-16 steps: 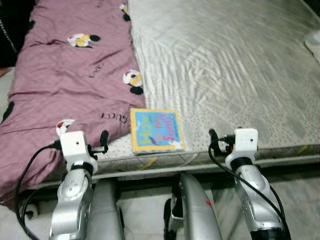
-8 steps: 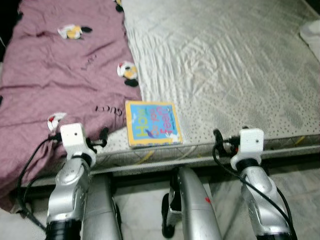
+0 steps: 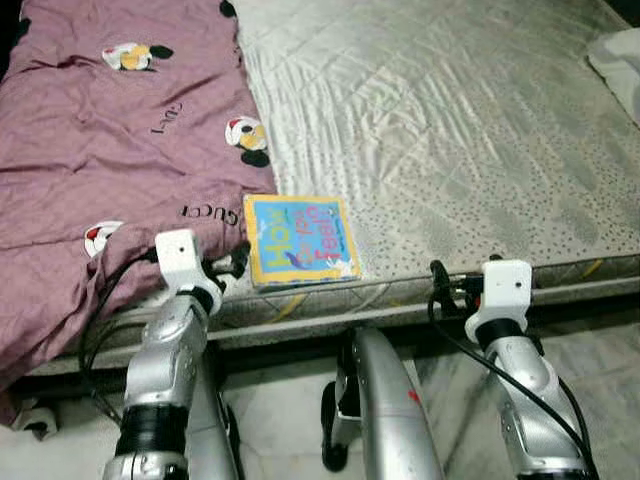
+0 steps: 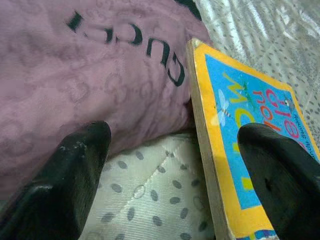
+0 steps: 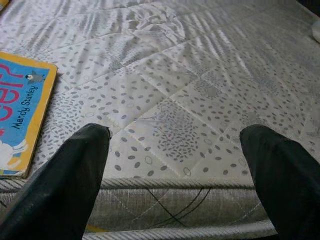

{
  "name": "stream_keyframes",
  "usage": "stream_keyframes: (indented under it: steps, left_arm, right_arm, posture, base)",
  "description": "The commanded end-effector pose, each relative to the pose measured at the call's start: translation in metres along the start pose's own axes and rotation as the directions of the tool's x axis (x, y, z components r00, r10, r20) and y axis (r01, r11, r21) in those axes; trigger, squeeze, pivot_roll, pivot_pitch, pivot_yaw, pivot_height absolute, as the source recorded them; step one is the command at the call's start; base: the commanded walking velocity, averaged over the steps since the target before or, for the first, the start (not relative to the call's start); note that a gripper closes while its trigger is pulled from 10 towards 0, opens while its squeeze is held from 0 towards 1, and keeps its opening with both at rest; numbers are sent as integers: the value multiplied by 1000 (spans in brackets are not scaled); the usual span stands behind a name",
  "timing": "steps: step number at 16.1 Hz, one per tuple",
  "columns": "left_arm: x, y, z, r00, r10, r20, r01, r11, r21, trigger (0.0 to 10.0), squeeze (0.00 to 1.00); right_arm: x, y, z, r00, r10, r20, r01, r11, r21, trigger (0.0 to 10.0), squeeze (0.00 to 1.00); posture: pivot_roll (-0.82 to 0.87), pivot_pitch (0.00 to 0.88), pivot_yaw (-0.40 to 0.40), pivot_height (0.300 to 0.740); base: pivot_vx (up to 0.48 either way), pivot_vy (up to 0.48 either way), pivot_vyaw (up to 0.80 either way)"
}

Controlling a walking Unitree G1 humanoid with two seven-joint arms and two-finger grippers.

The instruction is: Clean up the room

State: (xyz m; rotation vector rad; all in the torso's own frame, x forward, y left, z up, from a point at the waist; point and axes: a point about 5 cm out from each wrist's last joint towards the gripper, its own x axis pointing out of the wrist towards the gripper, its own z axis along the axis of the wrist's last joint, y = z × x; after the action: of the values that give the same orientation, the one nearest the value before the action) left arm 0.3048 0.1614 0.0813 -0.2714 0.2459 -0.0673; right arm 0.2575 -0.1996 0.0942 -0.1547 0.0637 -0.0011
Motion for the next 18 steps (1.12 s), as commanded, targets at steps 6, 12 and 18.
stream_keyframes:
  steps: [6, 12, 18]
  left_arm:
    - [26, -6, -13, 997, -44, -70, 41, 998, -43, 10000, 0]
    - [38, -24, -17, 988, -117, -100, 104, 987, -125, 10000, 0]
    - [40, -27, -34, 969, -153, -193, 121, 978, -169, 10000, 0]
  right_arm:
    - [-16, -1, 29, 994, 93, 56, -92, 996, -11, 10000, 0]
    - [-26, -1, 33, 988, 150, 48, -148, 988, -44, 10000, 0]
    - [-27, 0, 36, 984, 171, 39, -170, 985, -38, 10000, 0]
  posture:
    - [-159, 232, -132, 552]
    - [-190, 225, -137, 552]
    - [-200, 226, -135, 552]
  base:
    - [0, 0, 0]
    - [0, 0, 0]
    - [0, 0, 0]
